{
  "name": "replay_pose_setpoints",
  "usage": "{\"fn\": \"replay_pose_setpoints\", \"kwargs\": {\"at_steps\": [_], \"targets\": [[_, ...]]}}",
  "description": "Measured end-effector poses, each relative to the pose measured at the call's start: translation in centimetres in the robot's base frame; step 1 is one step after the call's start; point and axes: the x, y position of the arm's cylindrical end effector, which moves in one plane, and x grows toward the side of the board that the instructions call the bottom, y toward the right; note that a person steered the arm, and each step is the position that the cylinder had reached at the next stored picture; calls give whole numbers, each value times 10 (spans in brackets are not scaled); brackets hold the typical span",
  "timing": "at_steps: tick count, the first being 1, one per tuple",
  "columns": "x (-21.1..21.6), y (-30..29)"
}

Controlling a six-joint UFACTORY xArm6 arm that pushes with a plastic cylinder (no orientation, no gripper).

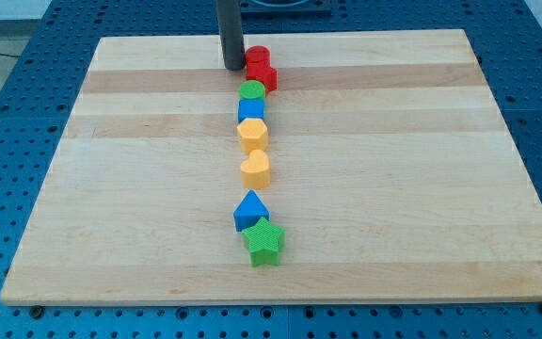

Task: Move green circle left to the red star

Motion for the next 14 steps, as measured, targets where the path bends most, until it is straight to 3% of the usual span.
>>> {"fn": "replay_pose_setpoints", "kwargs": {"at_steps": [1,4,6,7,8,9,10,11,12,14], "targets": [[-8,-54],[-13,-54],[-58,-28],[-66,57],[-29,131],[58,128],[104,107],[111,63],[108,54],[102,74]]}}
